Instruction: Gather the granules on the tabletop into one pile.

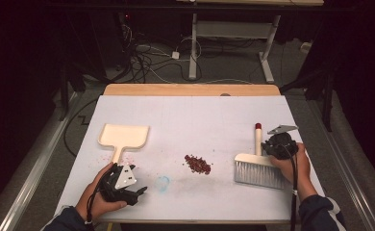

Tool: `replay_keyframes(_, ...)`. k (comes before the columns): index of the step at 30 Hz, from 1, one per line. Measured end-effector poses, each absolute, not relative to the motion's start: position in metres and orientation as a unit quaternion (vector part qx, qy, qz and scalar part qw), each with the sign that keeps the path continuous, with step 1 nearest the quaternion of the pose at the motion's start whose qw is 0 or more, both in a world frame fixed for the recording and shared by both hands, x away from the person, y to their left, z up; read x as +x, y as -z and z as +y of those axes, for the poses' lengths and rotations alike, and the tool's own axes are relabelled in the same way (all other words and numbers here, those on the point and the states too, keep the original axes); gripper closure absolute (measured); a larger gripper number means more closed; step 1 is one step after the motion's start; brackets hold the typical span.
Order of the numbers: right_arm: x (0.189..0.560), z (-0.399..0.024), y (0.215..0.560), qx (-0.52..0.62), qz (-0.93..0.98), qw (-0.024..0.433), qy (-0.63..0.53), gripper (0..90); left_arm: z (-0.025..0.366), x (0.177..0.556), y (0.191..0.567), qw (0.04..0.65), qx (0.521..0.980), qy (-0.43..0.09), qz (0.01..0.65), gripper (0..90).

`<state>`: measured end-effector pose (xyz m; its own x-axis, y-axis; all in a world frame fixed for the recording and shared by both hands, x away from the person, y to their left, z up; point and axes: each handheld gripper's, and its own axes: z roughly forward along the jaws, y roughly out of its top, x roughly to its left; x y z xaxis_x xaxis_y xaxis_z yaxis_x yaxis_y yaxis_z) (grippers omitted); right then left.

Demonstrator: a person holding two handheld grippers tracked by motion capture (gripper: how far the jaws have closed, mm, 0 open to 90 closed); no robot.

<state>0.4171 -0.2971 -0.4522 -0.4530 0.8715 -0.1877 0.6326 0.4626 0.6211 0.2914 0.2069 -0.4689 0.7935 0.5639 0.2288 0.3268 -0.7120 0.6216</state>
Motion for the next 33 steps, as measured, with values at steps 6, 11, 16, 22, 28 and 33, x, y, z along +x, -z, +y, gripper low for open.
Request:
replay_keyframes(6,0.424,-0.293,0.457,0.455,0.819,0.249,-0.244,78.0,0.206,0.291,0.468,0.288,0.902,-0.207,0.247,18.3)
replay_keyframes(11,0.422,-0.291,0.453,0.453,0.814,0.270,-0.243,74.3,0.209,0.291,0.467,0.291,0.899,-0.211,0.251,18.3)
replay_keyframes(16,0.397,-0.296,0.429,0.437,0.784,0.284,-0.336,58.9,0.213,0.292,0.461,0.312,0.884,-0.231,0.261,18.2)
replay_keyframes(22,0.345,-0.289,0.408,0.367,0.758,0.323,-0.431,38.6,0.218,0.292,0.457,0.328,0.865,-0.254,0.282,17.8)
replay_keyframes(28,0.305,-0.272,0.419,0.320,0.761,0.354,-0.440,27.1,0.218,0.286,0.455,0.333,0.858,-0.271,0.281,17.5)
replay_keyframes(33,0.285,-0.259,0.429,0.293,0.773,0.362,-0.430,24.1,0.218,0.285,0.457,0.332,0.859,-0.273,0.278,17.4)
